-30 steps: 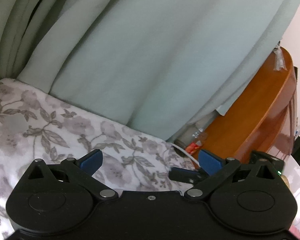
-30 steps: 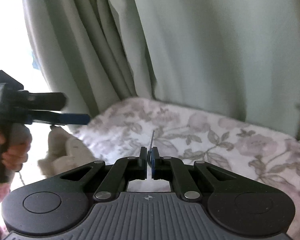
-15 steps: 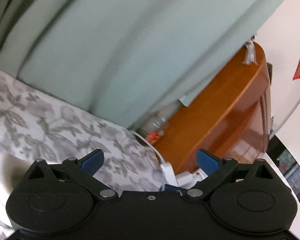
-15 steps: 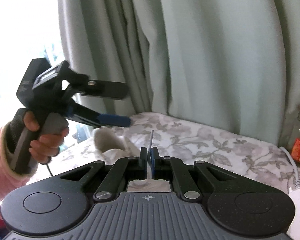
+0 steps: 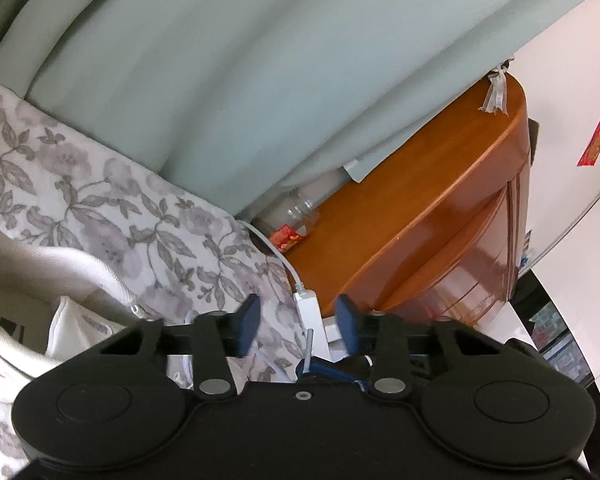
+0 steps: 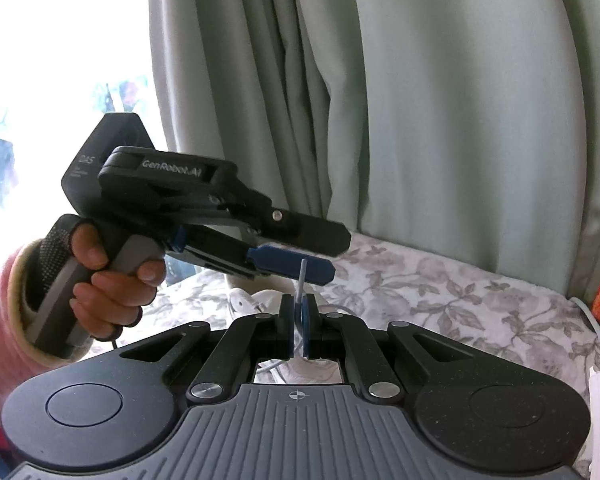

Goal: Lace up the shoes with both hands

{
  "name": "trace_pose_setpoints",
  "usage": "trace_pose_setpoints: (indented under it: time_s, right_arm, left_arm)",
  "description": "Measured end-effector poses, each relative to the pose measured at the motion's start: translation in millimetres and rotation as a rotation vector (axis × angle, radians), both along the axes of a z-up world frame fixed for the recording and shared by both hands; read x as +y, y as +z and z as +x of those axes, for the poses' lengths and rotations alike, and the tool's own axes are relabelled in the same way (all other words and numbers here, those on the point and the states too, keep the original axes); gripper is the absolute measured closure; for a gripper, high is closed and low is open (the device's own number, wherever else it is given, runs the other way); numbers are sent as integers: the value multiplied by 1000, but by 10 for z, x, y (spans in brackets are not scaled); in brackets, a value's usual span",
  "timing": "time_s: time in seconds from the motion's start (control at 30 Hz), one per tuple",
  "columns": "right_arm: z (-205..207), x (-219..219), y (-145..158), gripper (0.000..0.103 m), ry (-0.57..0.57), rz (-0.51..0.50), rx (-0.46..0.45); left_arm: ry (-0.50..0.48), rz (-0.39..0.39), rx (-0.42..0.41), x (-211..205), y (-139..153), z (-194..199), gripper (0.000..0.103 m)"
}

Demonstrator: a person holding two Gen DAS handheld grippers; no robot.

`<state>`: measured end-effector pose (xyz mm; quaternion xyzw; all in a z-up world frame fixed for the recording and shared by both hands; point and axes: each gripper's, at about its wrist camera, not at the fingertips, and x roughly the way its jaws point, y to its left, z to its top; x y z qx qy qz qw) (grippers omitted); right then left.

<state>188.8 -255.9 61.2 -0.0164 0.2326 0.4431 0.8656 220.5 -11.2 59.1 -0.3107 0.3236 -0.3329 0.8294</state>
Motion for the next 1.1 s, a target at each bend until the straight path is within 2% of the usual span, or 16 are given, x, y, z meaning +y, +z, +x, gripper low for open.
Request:
trace_pose_setpoints:
  time_s: [0.03,0.07,0.3,0.77,1.1]
  right_arm:
    - [-7,-2,3,100,-1,0,0]
    - [-15,-4,6,100,-3,0,0]
    - [-63,-21,22,100,-13,-1,0]
    - [-40,-137,-74,100,-46,14,6]
    - [-49,-172,-80,100,-51,28,6]
  left_arm:
    - [-2,0,4,-4,-5,-7,89]
    - [-3,0,6,-7,-9,-15,93]
    - [-3,-10,2,-15,-20,-67,101]
    - [-54,-42,47,-105,-72,-81,103]
    - [-50,-59,60,-110,-88,-87,103]
